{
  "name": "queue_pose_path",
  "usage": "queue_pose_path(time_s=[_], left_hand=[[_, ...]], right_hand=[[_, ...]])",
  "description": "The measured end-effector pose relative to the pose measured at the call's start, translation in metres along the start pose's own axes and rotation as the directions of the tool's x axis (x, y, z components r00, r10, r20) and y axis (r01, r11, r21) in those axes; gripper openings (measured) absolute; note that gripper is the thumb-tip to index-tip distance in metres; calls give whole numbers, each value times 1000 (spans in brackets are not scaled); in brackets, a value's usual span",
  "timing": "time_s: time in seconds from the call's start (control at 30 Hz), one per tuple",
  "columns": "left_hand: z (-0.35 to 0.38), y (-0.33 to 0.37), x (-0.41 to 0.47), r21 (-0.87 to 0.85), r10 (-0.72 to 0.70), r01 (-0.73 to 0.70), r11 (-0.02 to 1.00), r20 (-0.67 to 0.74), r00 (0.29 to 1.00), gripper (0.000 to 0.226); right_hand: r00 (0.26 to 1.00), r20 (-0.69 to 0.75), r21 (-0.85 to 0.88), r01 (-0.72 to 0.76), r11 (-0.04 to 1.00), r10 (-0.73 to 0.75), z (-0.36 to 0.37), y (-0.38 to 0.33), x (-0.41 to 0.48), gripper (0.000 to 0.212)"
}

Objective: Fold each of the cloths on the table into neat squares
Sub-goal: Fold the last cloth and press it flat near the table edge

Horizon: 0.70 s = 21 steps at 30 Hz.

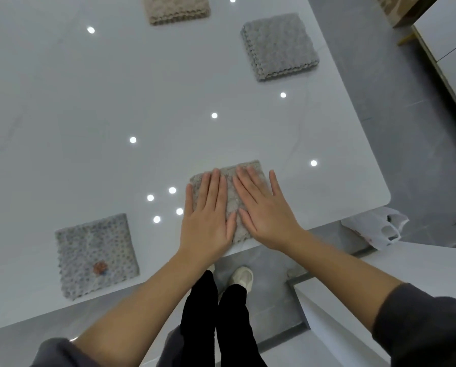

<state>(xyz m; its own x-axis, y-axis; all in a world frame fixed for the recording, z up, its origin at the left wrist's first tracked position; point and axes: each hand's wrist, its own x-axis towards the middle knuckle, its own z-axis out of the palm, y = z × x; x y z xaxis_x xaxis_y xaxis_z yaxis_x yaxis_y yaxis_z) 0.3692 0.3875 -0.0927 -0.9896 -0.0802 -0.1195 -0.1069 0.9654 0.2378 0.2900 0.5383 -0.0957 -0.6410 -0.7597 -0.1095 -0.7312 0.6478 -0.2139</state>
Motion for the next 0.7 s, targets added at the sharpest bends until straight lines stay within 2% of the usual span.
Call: queue_pose_path(time_s=[0.17, 0.37, 0.53, 0.7], left_hand=[[0, -8, -1, 18, 1, -2, 1000, 42, 999, 69], [-35, 7, 4, -78, -24, 23, 997, -17, 1000, 69], [-55, 42, 19, -217, 46, -26, 976, 86, 995, 70], [-55, 88, 58, -252, 57, -23, 967, 127, 990, 73]], right_hand=[[999, 50, -8, -1, 1000, 2, -1, 1, -1, 62], [995, 47, 54, -86, 995, 83, -37, 14, -13, 62], [986, 63, 84, -161, 983, 156, -64, 54, -27, 60], [982, 129, 81, -152, 985, 141, -82, 118, -12, 62]])
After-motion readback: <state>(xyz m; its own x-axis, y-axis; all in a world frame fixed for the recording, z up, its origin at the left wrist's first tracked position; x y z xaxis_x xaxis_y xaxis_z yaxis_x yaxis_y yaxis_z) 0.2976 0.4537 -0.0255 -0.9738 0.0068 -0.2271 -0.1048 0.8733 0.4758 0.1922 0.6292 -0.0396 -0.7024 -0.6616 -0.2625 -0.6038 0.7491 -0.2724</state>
